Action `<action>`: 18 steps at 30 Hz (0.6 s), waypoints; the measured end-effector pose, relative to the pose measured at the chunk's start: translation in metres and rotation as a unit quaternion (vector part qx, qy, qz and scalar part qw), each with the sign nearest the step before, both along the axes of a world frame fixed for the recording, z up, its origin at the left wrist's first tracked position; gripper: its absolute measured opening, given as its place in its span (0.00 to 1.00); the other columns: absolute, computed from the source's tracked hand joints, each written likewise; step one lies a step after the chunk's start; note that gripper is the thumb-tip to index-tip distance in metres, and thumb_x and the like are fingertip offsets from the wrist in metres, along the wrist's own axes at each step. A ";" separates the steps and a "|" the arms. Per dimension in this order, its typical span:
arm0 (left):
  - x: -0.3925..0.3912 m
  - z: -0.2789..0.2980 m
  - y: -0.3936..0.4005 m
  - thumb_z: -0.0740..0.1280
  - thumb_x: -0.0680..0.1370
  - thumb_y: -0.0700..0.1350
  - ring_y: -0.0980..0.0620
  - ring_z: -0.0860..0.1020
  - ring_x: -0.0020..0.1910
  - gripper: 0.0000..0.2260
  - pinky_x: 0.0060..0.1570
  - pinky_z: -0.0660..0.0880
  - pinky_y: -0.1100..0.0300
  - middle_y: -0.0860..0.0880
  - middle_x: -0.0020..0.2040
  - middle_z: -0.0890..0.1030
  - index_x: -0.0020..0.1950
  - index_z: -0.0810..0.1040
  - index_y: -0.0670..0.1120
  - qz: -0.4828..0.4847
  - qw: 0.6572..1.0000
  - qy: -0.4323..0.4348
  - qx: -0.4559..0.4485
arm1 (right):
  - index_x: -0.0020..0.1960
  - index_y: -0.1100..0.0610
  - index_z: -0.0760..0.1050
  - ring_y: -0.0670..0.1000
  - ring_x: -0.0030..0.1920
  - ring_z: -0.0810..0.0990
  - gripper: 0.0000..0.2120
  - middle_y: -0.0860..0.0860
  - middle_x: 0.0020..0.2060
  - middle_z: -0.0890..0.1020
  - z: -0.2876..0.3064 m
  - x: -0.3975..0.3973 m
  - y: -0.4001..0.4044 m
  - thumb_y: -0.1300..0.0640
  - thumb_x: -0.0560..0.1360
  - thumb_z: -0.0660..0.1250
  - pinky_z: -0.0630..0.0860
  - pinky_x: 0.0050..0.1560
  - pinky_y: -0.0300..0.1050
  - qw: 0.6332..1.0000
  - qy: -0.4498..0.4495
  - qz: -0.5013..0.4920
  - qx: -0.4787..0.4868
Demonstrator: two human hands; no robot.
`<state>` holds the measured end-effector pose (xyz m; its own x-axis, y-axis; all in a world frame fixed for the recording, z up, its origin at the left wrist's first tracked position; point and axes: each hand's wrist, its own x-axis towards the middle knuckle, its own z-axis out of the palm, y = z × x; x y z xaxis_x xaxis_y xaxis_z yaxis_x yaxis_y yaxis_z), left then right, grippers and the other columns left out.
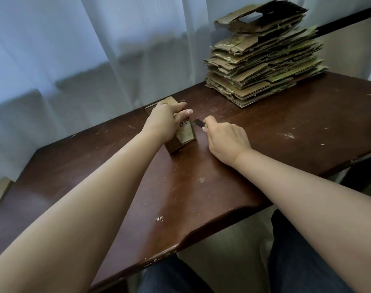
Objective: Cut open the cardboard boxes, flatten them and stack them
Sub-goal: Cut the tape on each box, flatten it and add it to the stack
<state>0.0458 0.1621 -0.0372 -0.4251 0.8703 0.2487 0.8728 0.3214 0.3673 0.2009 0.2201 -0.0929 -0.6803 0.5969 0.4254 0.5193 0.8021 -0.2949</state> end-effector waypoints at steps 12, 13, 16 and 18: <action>0.002 -0.002 -0.002 0.62 0.80 0.56 0.46 0.68 0.71 0.21 0.67 0.65 0.56 0.44 0.70 0.72 0.70 0.73 0.50 0.006 1.000 -0.008 -0.001 | 0.58 0.58 0.66 0.65 0.48 0.79 0.10 0.59 0.48 0.82 0.000 -0.002 0.000 0.54 0.83 0.50 0.63 0.38 0.49 1.000 -0.002 0.024 0.015; 0.002 -0.002 -0.002 0.62 0.80 0.56 0.46 0.68 0.71 0.21 0.66 0.65 0.56 0.44 0.70 0.72 0.70 0.73 0.50 0.007 1.000 -0.009 0.000 | 0.58 0.58 0.66 0.65 0.48 0.79 0.11 0.59 0.48 0.82 0.000 -0.002 -0.001 0.54 0.83 0.50 0.63 0.38 0.49 1.000 -0.001 0.026 0.016; 0.002 -0.002 -0.002 0.61 0.80 0.57 0.47 0.70 0.69 0.21 0.65 0.66 0.58 0.44 0.70 0.72 0.71 0.73 0.51 0.010 1.000 -0.008 -0.004 | 0.58 0.58 0.65 0.64 0.48 0.79 0.10 0.59 0.48 0.82 0.000 -0.004 -0.001 0.54 0.83 0.50 0.62 0.38 0.48 1.000 -0.009 0.021 0.019; 0.001 -0.002 -0.001 0.61 0.80 0.57 0.47 0.70 0.69 0.21 0.64 0.66 0.58 0.44 0.70 0.72 0.71 0.73 0.51 0.010 1.000 -0.004 -0.005 | 0.58 0.58 0.65 0.64 0.48 0.79 0.09 0.58 0.48 0.82 -0.001 -0.007 -0.001 0.55 0.82 0.51 0.63 0.38 0.48 1.000 -0.020 0.010 0.020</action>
<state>0.0471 0.1607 -0.0394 -0.4437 0.8645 0.2360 0.8634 0.3418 0.3712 0.1944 0.2190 -0.0940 -0.7093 0.5656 0.4207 0.5135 0.8235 -0.2413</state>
